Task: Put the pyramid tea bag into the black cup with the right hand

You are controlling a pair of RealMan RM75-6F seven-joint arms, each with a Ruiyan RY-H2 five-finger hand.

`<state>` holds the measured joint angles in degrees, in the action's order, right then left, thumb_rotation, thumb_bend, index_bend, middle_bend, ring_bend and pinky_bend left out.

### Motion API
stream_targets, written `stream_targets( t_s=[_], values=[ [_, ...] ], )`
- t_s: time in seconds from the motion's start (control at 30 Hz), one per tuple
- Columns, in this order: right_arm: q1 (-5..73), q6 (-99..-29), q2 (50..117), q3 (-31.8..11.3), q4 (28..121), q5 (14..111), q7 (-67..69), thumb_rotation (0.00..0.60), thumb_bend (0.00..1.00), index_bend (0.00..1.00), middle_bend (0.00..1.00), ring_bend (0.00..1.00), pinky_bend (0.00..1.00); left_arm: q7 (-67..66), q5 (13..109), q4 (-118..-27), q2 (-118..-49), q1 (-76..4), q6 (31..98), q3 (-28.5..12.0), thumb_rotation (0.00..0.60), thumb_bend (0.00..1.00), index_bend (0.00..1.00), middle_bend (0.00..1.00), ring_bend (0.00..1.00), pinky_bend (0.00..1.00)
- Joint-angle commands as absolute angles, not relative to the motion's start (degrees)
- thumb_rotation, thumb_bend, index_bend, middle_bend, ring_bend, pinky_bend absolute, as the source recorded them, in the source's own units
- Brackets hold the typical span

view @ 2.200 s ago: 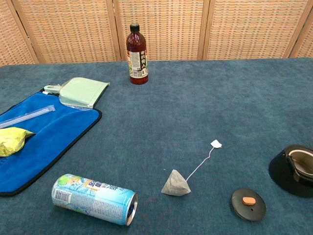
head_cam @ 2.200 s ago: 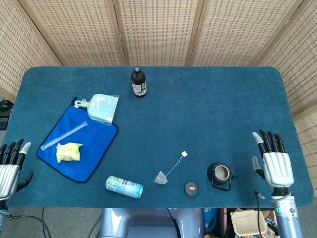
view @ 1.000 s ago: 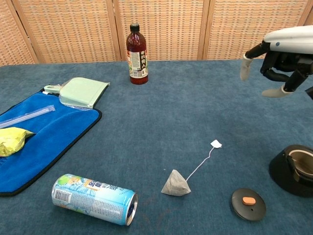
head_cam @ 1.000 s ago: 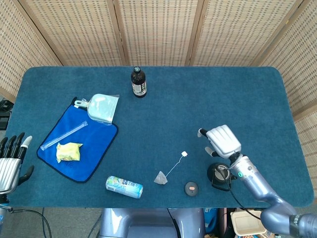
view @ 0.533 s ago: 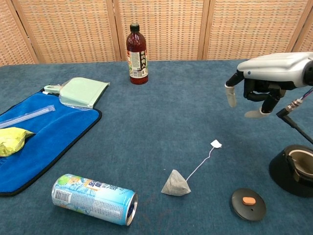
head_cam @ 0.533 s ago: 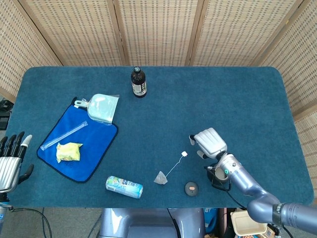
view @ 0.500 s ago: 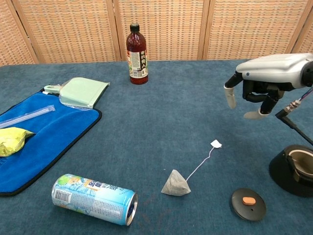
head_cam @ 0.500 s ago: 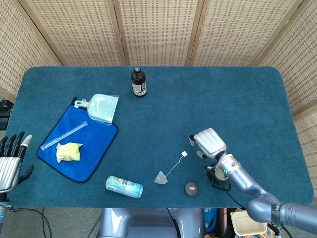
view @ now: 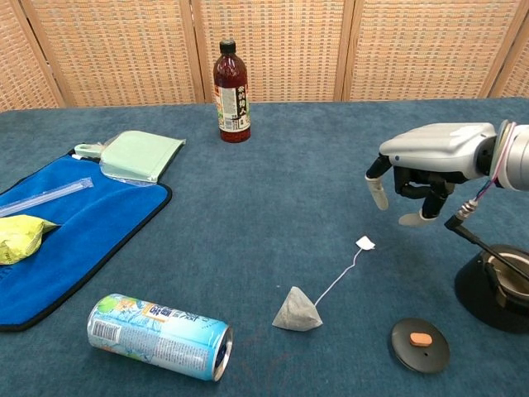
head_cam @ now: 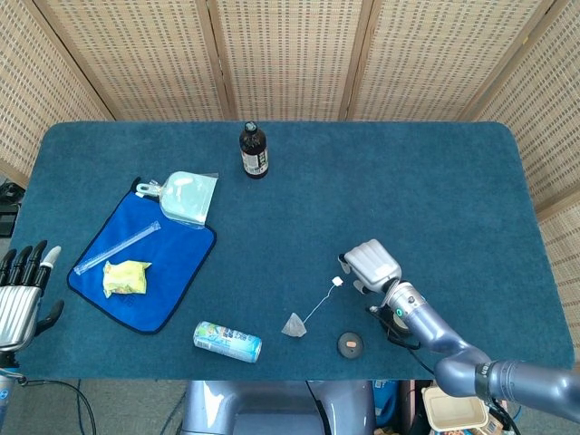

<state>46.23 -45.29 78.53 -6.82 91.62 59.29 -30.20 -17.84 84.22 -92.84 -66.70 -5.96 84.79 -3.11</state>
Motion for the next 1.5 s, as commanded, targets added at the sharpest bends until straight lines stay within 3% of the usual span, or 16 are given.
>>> stream_targets(
  t_s=[0.03,1.5],
  values=[
    [46.6,-45.2,79.17,-6.46,90.99,59.01,-30.43,0.6,0.46,0.53,0.98,1.0,1.0,-17.83,84.19,-92.8,-66.74,-5.96,84.78,-3.08,0.6,0.35,0.0,0.0,0.0,0.0],
    [50.41,-44.88,88.73,-2.89,81.49,56.12,-33.46,0.6,0.45,0.54,0.99,1.0,1.0,-16.11,83.29,-90.91,-67.43,-5.63,84.46,-2.52,0.6,0.35,0.0,0.0,0.0,0.0]
  ],
)
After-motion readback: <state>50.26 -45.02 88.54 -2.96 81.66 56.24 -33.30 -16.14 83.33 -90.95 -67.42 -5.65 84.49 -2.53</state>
